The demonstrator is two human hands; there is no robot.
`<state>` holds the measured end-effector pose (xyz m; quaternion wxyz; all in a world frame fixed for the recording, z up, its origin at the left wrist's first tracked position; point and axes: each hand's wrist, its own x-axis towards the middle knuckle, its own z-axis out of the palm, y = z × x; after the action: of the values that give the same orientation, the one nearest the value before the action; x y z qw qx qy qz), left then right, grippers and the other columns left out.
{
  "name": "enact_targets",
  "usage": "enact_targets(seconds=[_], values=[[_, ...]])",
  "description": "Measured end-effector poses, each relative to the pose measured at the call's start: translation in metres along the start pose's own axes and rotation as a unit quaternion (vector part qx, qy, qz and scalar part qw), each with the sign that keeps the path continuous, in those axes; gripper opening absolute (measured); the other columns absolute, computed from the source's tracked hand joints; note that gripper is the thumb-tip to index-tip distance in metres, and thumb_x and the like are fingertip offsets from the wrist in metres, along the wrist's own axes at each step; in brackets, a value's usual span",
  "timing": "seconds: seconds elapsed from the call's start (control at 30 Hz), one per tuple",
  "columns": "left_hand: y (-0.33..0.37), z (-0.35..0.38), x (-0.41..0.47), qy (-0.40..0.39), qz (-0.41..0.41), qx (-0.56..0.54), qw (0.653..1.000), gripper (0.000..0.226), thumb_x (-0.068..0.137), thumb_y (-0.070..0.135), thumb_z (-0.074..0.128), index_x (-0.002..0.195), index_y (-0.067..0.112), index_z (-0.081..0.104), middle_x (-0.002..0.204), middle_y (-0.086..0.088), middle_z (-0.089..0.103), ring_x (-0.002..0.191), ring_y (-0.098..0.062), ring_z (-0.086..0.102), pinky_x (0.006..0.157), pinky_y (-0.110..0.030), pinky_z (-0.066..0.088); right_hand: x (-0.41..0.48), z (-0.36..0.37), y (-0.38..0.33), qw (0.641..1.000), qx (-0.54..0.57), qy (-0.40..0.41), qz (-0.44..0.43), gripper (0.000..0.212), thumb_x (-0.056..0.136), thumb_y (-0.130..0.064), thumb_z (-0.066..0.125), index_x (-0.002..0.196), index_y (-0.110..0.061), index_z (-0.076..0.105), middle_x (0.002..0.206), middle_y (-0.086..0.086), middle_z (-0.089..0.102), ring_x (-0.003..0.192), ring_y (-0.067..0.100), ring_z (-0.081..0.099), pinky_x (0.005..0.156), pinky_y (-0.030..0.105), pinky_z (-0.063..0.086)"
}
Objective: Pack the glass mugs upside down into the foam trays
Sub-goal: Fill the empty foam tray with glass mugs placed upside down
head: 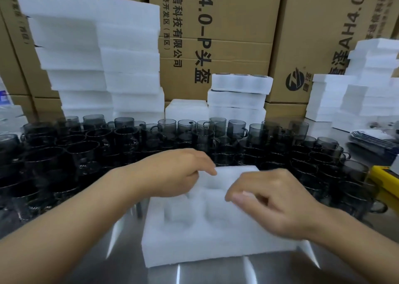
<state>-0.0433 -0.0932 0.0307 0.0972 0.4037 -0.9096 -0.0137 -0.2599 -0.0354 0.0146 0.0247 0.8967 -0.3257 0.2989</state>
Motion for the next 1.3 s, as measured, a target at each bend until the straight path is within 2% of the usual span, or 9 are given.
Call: enact_targets(seconds=[0.23,0.47,0.6,0.77,0.83,0.93,1.03,1.13,1.3], values=[[0.012,0.021,0.049,-0.043,-0.009,-0.041,0.998,0.029,0.097,0.031,0.043,0.117,0.021,0.060,0.121,0.004,0.059,0.110,-0.017,0.054,0.095,-0.038,0.044,0.041,0.013,0.046,0.963,0.002,-0.073,0.260,0.031,0.093,-0.028,0.048,0.070,-0.017,0.065,0.066,-0.004,0.067,0.052,0.004,0.047,0.052,0.024,0.038],[-0.001,0.037,0.049,0.039,0.014,-0.140,0.989,0.026,0.093,0.021,0.056,0.117,0.019,0.066,0.119,0.009,0.061,0.101,-0.002,0.051,0.075,-0.002,0.037,0.083,0.007,0.060,0.880,0.023,-0.362,0.307,0.022,0.092,-0.026,0.046,0.077,-0.012,0.052,0.067,0.003,0.062,0.037,0.012,0.052,0.040,0.018,0.043],[-0.004,0.040,0.049,0.053,0.015,-0.172,0.984,0.022,0.092,0.016,0.057,0.110,0.018,0.068,0.117,0.010,0.062,0.105,-0.001,0.051,0.083,-0.009,0.039,0.100,0.004,0.064,0.834,0.047,-0.425,0.349,0.023,0.093,-0.022,0.044,0.089,-0.003,0.056,0.075,0.010,0.065,0.040,0.016,0.058,0.042,0.022,0.048],[-0.002,0.039,0.049,0.044,0.011,-0.167,0.985,0.029,0.089,0.011,0.057,0.116,0.017,0.067,0.120,0.008,0.062,0.111,-0.005,0.051,0.099,-0.020,0.034,0.095,0.005,0.073,0.844,0.089,-0.401,0.345,0.027,0.088,-0.023,0.047,0.082,-0.004,0.065,0.060,0.007,0.065,0.044,0.017,0.058,0.043,0.019,0.046],[-0.003,0.040,0.050,0.048,0.012,-0.146,0.988,0.038,0.089,0.012,0.057,0.125,0.020,0.062,0.129,0.009,0.057,0.116,-0.003,0.046,0.099,-0.008,0.029,0.093,-0.006,0.083,0.877,0.078,-0.344,0.325,0.024,0.084,-0.031,0.057,0.070,-0.014,0.066,0.051,-0.002,0.059,0.043,0.013,0.051,0.041,0.016,0.039],[-0.007,0.042,0.050,0.054,0.012,-0.118,0.991,0.045,0.092,0.019,0.055,0.137,0.024,0.051,0.140,0.015,0.047,0.120,0.007,0.033,0.086,0.010,0.013,0.097,-0.026,0.122,0.931,0.039,-0.062,0.357,0.027,0.086,-0.037,0.056,0.078,-0.015,0.069,0.056,-0.005,0.058,0.051,0.012,0.044,0.047,0.020,0.035],[-0.009,0.043,0.050,0.063,0.015,-0.103,0.993,0.044,0.092,0.021,0.054,0.136,0.028,0.051,0.138,0.019,0.046,0.122,0.008,0.032,0.091,0.004,0.015,0.096,-0.048,0.181,0.889,-0.092,0.166,0.416,0.028,0.093,-0.017,0.045,0.112,-0.003,0.060,0.109,0.016,0.061,0.077,0.021,0.054,0.068,0.030,0.044],[-0.006,0.042,0.050,0.070,0.022,-0.099,0.992,0.042,0.091,0.019,0.055,0.132,0.026,0.054,0.134,0.018,0.050,0.121,0.006,0.034,0.094,0.000,0.018,0.071,-0.057,0.234,0.832,-0.213,0.073,0.507,0.037,0.092,-0.010,0.046,0.128,-0.003,0.048,0.139,0.019,0.032,0.113,0.040,0.046,0.097,0.044,0.040],[-0.005,0.041,0.048,0.072,0.015,-0.109,0.991,0.041,0.091,0.021,0.056,0.132,0.026,0.055,0.135,0.018,0.050,0.124,0.004,0.036,0.103,-0.009,0.022,0.040,-0.045,0.267,0.772,-0.242,-0.046,0.586,0.035,0.097,-0.021,0.039,0.132,-0.017,0.047,0.138,0.019,0.027,0.126,0.040,0.029,0.104,0.049,0.029]])
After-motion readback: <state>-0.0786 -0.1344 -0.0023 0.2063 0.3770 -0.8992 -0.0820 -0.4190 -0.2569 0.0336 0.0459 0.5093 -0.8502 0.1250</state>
